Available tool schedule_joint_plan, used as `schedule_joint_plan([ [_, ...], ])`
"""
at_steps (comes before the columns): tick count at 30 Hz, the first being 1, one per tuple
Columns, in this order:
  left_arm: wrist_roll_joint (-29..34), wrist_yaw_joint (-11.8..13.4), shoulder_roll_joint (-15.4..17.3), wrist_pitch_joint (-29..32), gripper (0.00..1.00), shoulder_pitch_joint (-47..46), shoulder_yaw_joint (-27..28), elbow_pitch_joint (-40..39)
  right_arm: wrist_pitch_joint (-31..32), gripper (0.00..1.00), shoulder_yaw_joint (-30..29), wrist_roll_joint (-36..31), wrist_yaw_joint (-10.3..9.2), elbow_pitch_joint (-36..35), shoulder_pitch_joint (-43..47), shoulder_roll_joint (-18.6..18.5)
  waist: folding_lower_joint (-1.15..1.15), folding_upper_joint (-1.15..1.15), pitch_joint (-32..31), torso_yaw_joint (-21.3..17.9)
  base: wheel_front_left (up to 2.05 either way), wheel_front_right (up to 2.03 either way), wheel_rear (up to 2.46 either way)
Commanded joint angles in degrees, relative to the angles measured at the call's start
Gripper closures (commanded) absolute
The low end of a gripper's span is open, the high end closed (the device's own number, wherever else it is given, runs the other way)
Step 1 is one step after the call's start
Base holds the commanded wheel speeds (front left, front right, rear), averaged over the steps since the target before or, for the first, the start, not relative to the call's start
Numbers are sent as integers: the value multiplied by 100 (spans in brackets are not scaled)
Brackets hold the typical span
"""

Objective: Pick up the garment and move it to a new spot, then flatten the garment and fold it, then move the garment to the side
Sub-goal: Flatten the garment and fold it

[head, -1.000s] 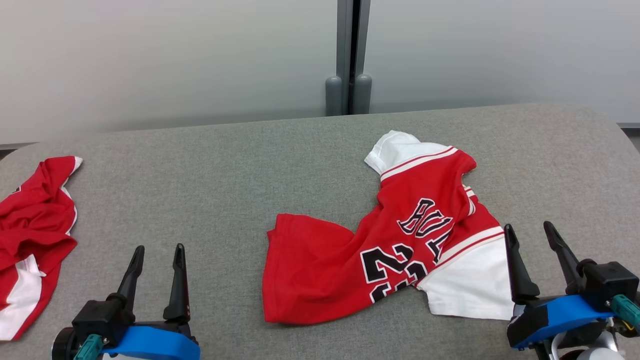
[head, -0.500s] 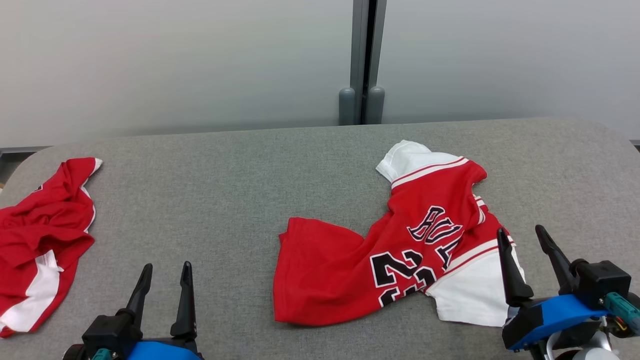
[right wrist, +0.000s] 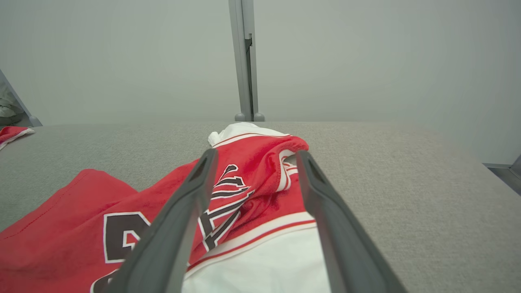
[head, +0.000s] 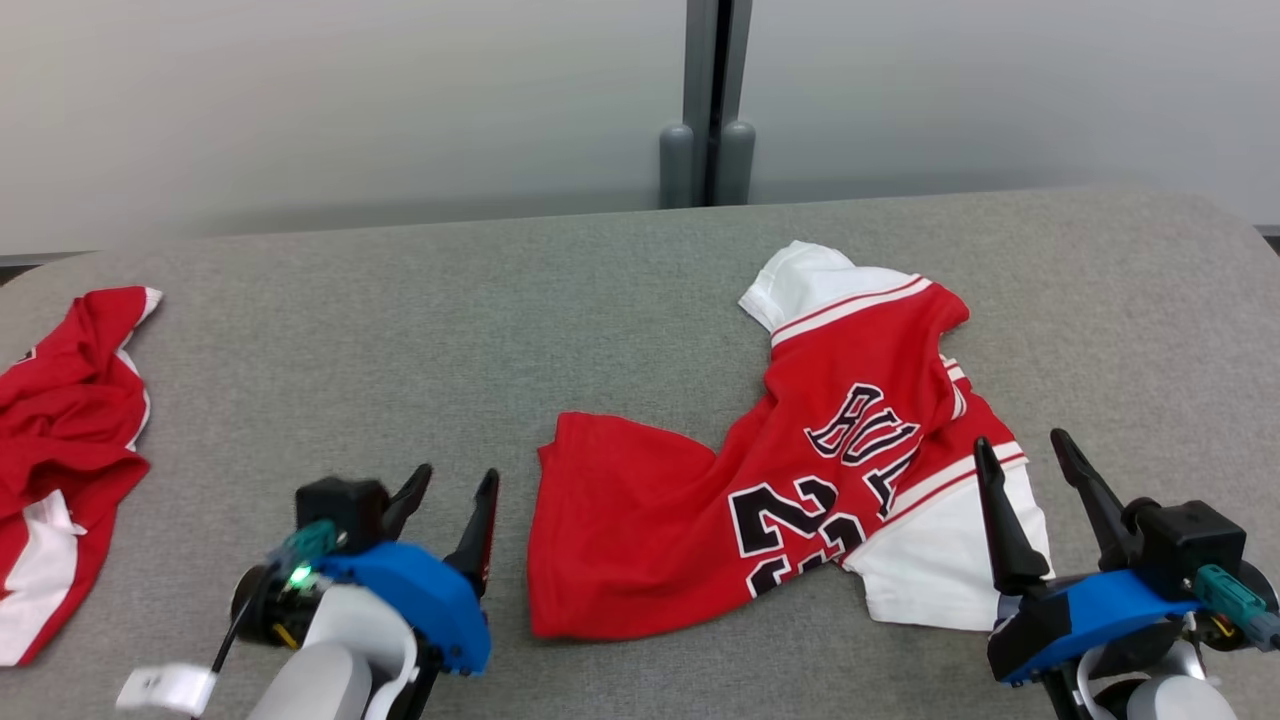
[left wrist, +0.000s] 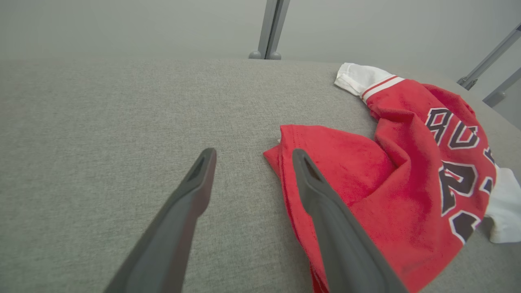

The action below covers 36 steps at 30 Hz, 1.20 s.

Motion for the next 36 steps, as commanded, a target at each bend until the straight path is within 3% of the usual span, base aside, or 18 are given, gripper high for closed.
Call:
schedule_joint_plan([
  [1,-57,-86,-49,176,0,-270,-63,158,-13,0,33,49,3,-20,-98,-9,-1,0,88,-79,0,0,0],
  [10,-359,-344,-326,940,0,-1346,-272,1221,-84,0,329,119,3,73,-311,-7,-1,0,410,-394,0,0,0],
  [19,-507,-300,-314,1478,0,-2009,-254,2122,-163,0,629,187,3,193,-514,-8,-1,0,659,-793,0,0,0],
  [29,-682,-407,-325,1892,0,-2168,-385,2449,-250,0,672,252,3,300,-528,-8,-1,0,715,-918,0,0,0],
  [30,-676,-428,-321,1828,30,-2168,-410,2416,-250,0,669,251,3,304,-537,-8,-1,0,709,-908,0,0,0],
  [31,-680,-439,-316,1752,48,-2162,-423,2380,-252,0,674,252,3,302,-547,-8,-1,0,703,-892,0,0,0],
  [32,-666,-448,-310,1657,100,-2163,-436,2348,-256,0,674,246,3,297,-553,-8,-1,0,697,-871,0,0,0],
  [36,-653,-496,-334,1337,100,-2201,-529,2241,-242,0,630,227,3,275,-533,-8,-1,0,662,-736,0,0,0],
])
